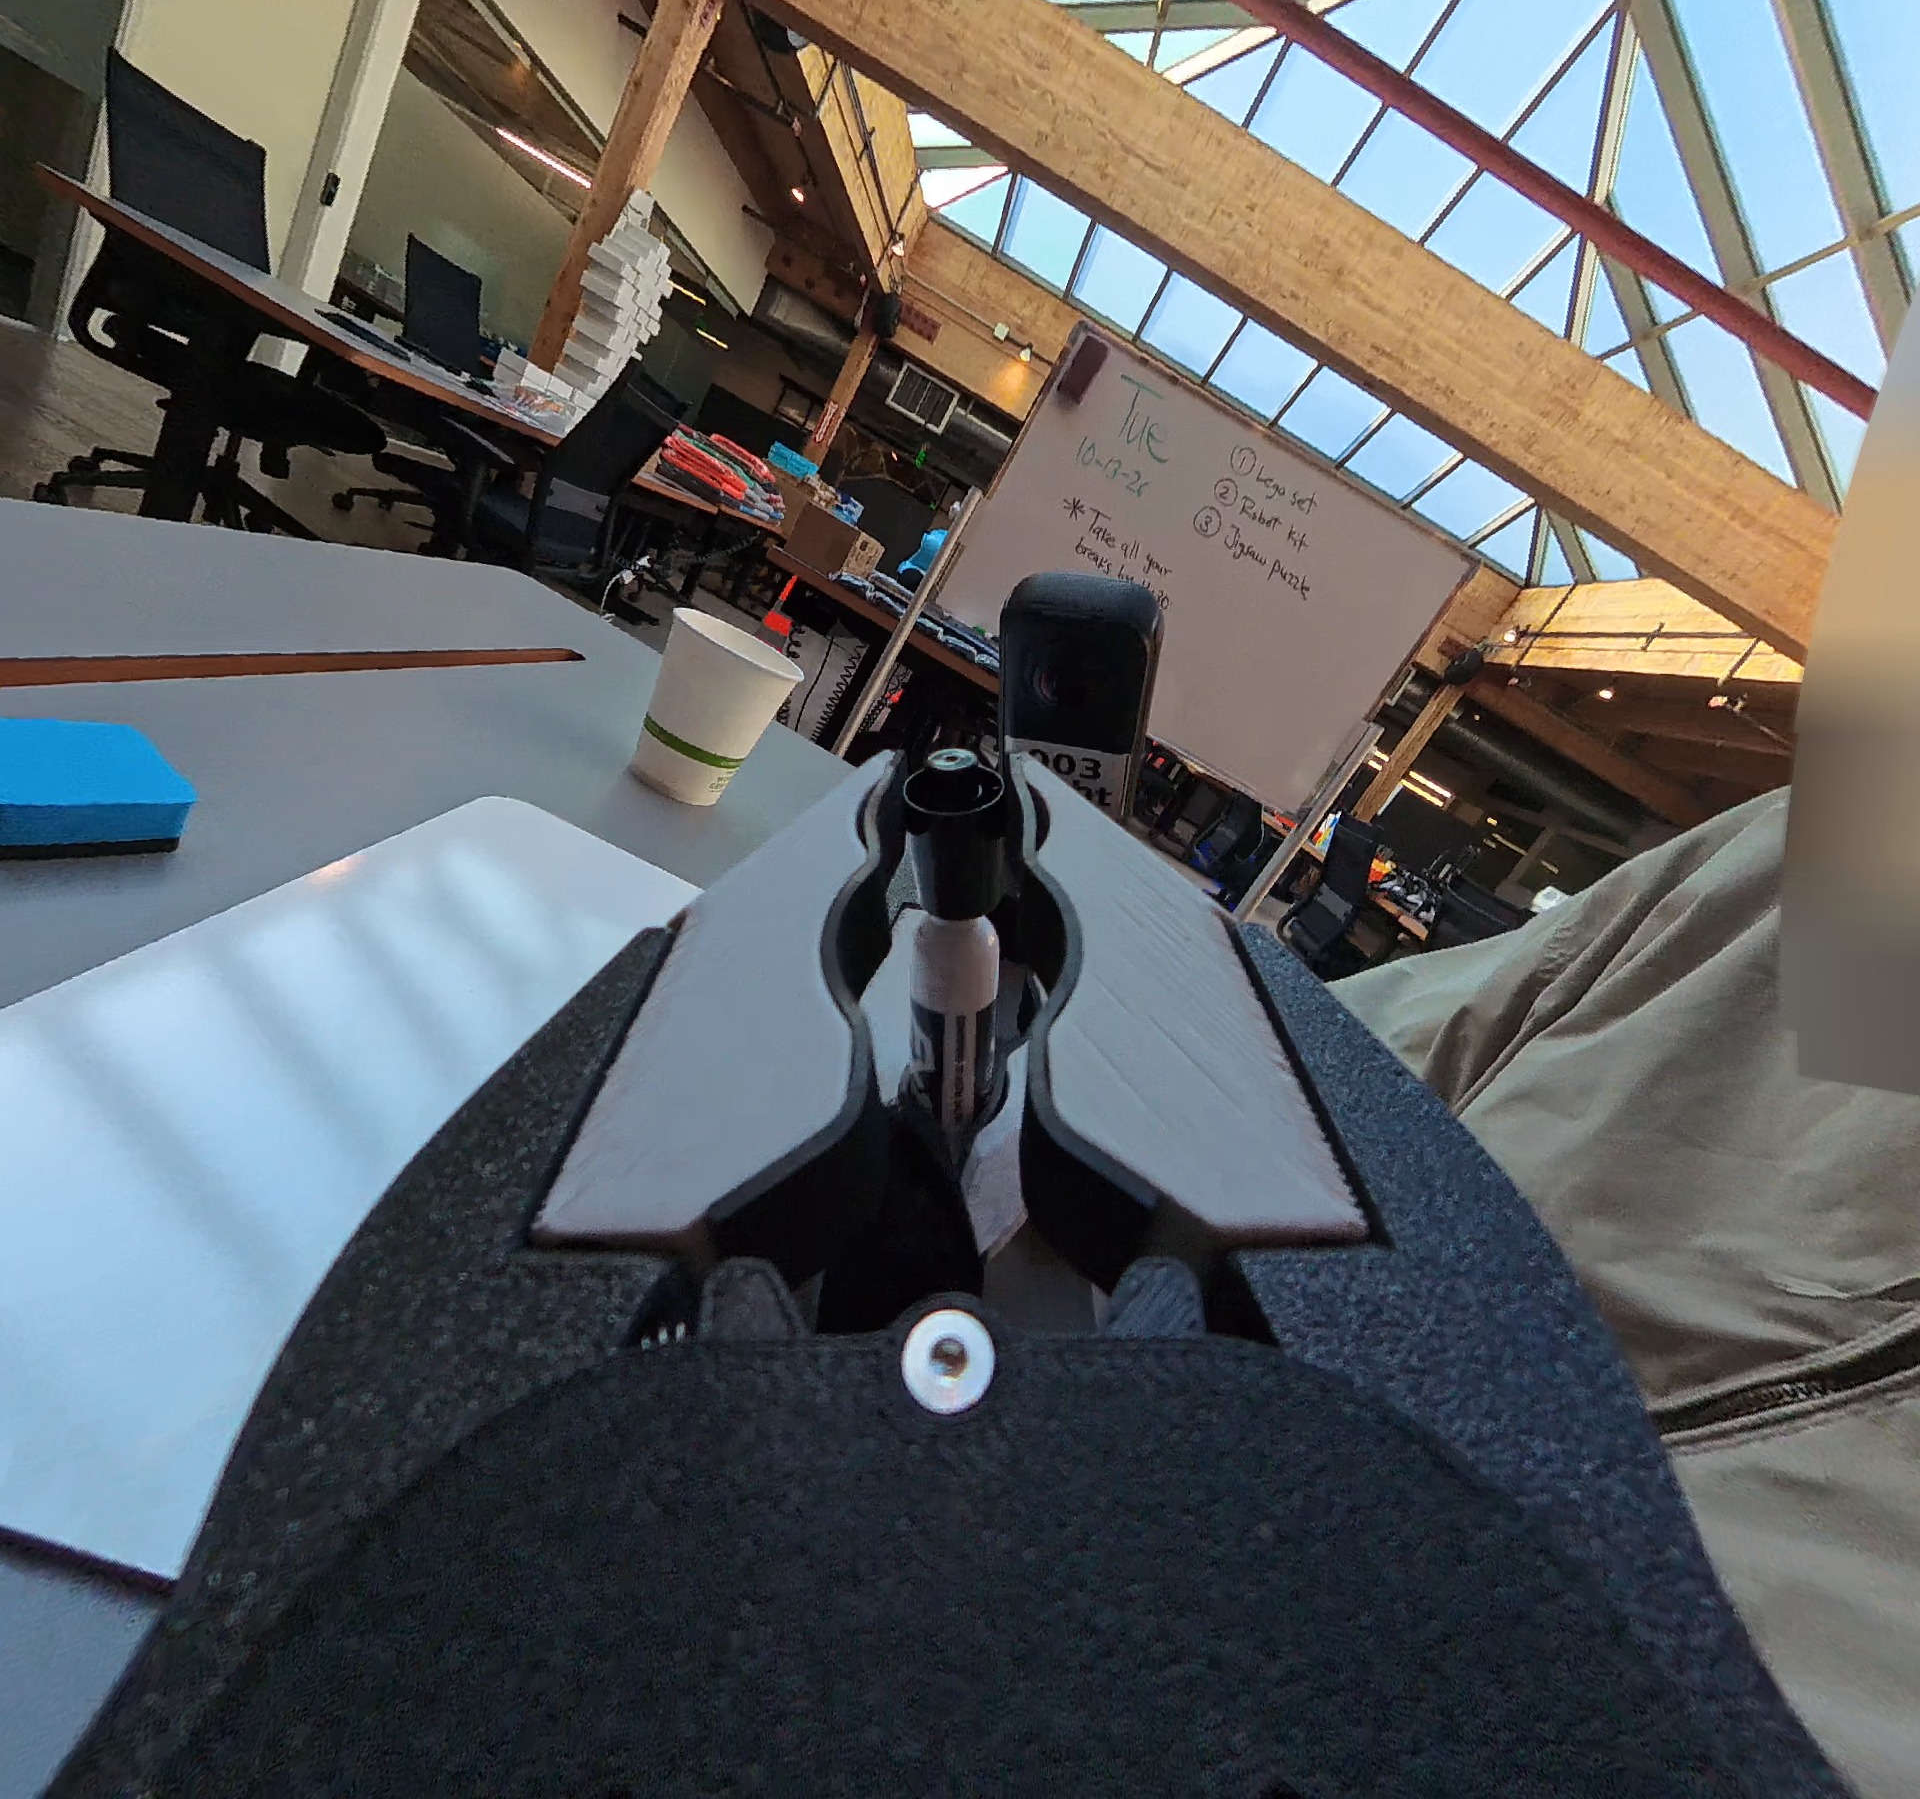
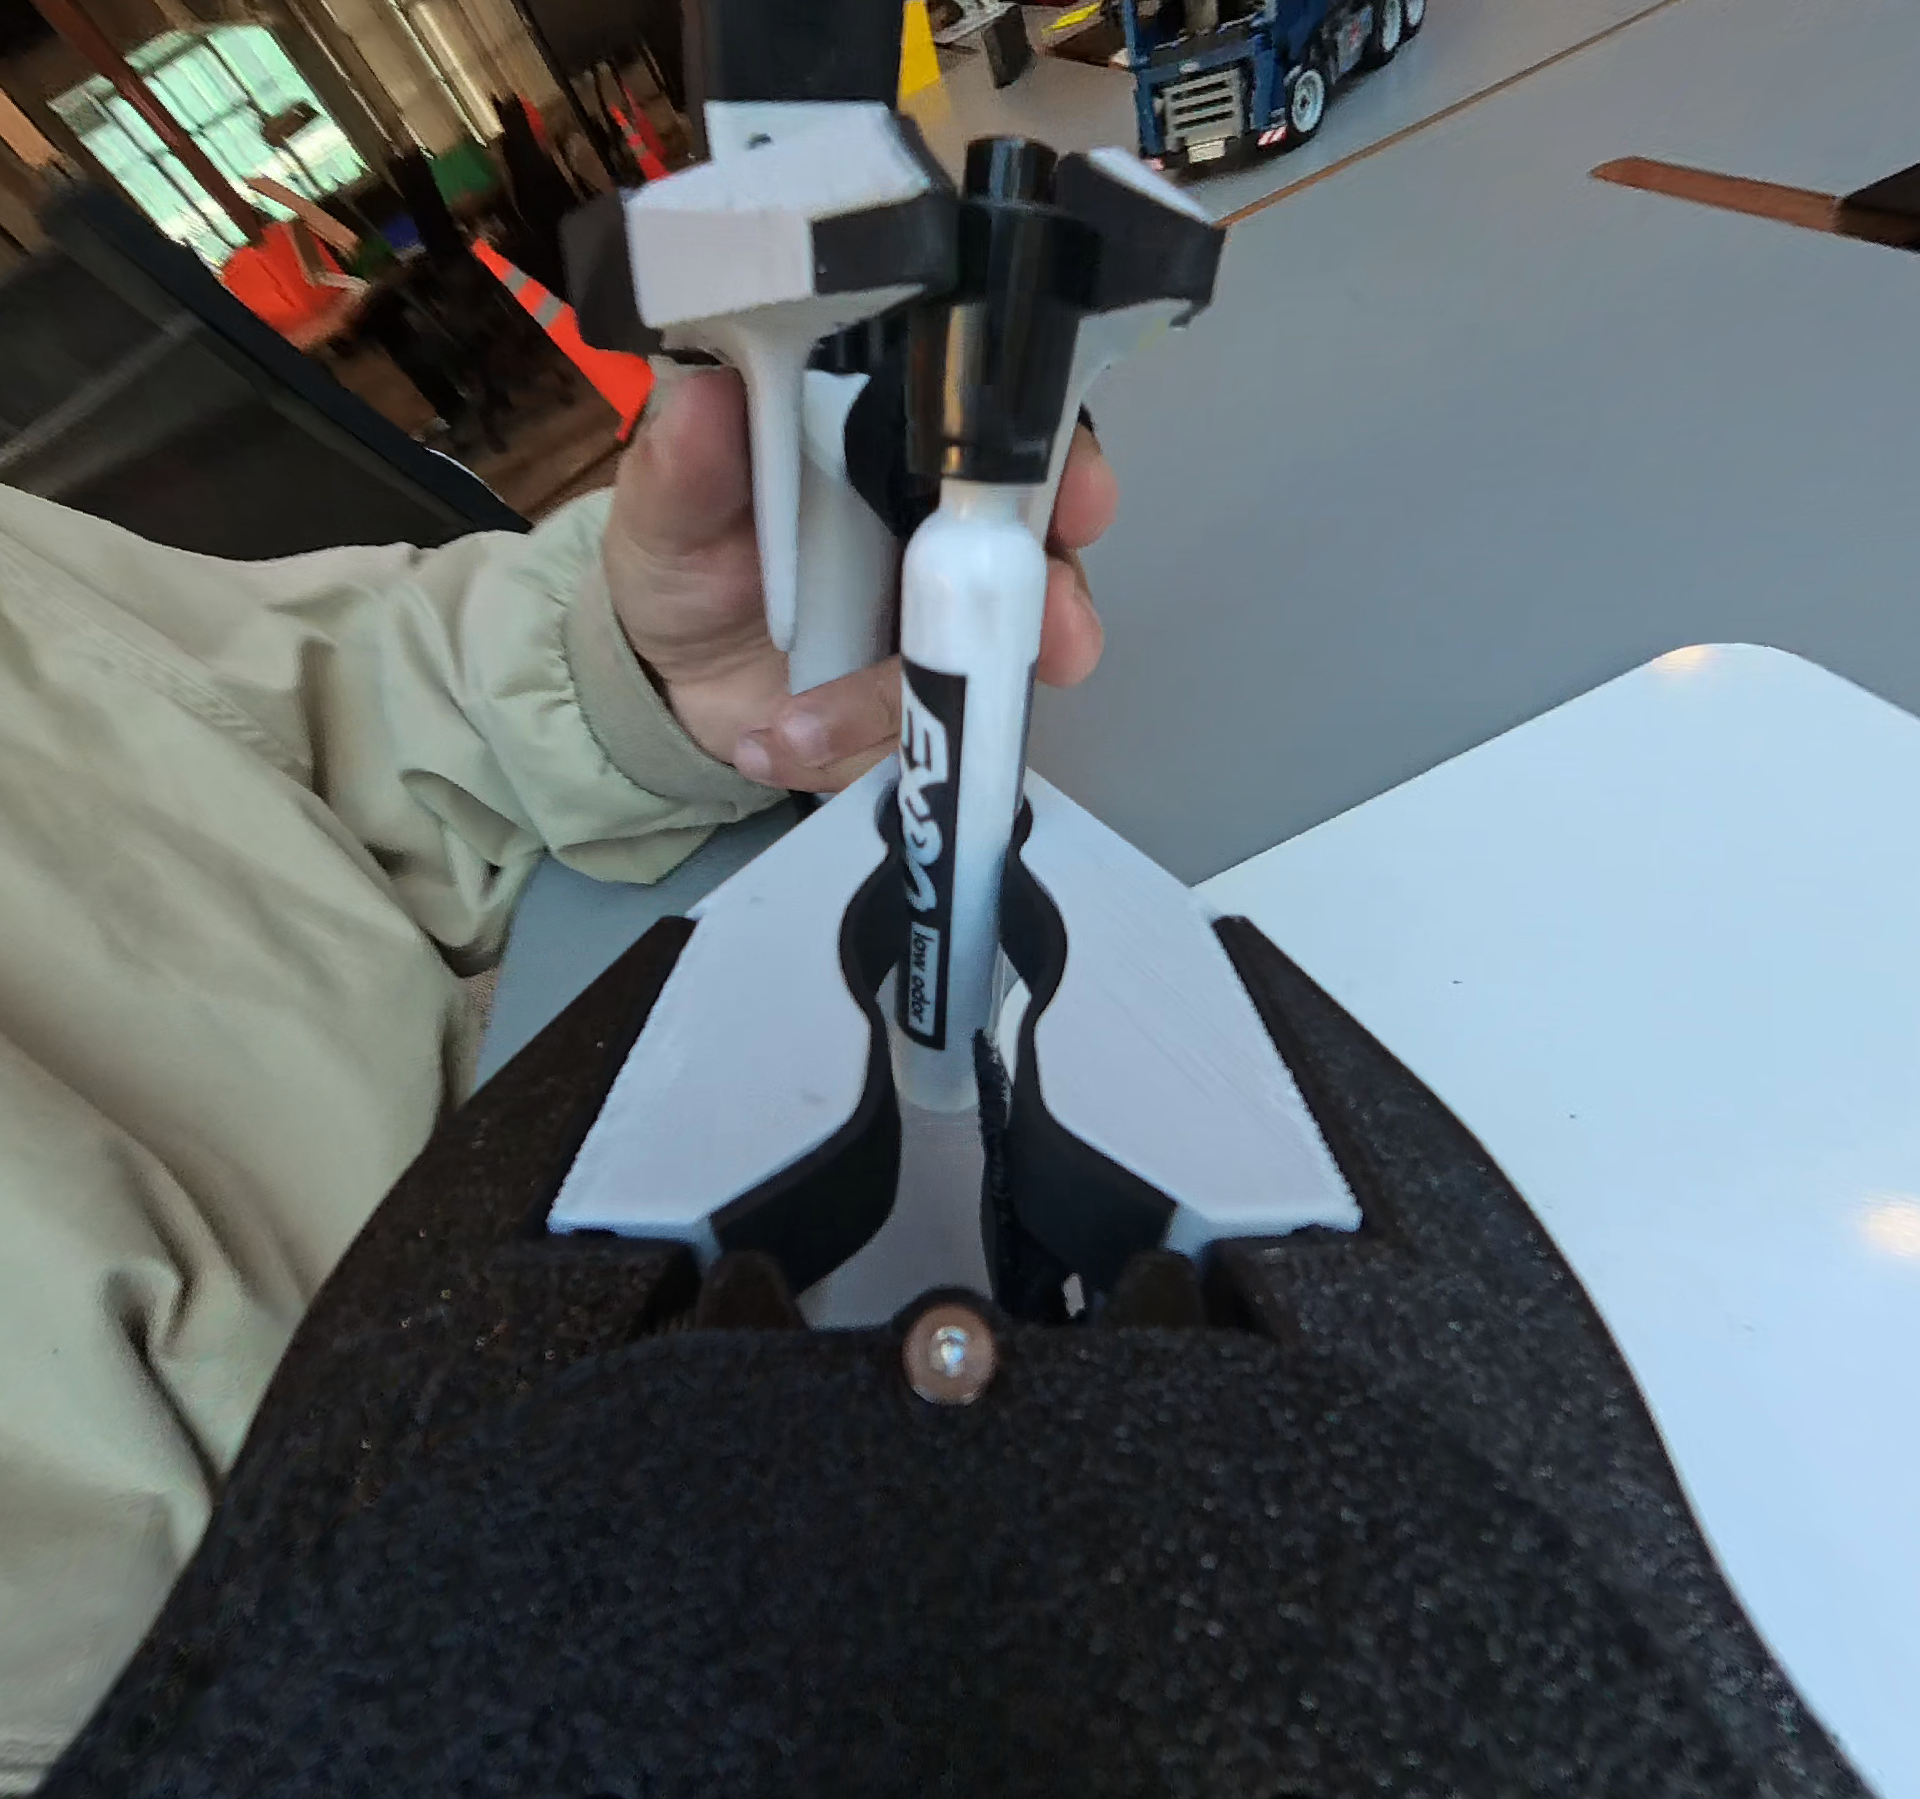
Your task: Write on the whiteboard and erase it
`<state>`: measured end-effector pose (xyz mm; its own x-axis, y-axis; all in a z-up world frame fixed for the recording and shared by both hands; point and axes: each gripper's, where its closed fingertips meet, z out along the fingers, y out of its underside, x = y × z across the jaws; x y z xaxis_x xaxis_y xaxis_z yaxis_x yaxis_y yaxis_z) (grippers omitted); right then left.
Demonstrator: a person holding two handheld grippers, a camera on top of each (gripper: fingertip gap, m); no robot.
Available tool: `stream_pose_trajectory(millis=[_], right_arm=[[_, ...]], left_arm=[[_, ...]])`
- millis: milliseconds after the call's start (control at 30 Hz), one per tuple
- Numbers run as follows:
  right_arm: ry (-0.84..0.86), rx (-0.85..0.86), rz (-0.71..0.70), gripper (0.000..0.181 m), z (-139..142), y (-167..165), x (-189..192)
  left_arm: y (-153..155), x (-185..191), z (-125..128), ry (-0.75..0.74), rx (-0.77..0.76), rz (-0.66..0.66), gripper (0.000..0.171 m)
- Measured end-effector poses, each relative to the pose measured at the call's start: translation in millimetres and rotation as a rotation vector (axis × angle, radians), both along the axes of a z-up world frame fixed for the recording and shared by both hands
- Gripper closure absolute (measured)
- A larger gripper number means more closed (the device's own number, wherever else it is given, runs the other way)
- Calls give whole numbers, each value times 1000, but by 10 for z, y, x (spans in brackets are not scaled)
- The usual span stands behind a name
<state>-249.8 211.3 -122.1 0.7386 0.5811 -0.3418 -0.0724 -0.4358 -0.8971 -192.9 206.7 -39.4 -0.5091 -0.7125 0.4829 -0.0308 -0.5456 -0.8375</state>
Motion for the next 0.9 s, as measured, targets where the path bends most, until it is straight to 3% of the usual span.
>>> stream_pose_trajectory(millis=[100,233,367,733,900], right_arm=[[-53,-1,-28,171,-50,14,21],[47,-28,87,172,-12,-113,-82],[101,-33,155,173,35,-196,-143],[104,-55,142,172,43,-192,-79],[148,-61,80,171,71,-137,136]], left_arm=[[-80,31,-35,30,109,23,153],[-168,13,-54,49,203,38,153],[-226,-28,-27,43,137,-41,153],[-171,-10,-60,86,196,-2,153],[-10,-5,-124,114,139,26,153]])
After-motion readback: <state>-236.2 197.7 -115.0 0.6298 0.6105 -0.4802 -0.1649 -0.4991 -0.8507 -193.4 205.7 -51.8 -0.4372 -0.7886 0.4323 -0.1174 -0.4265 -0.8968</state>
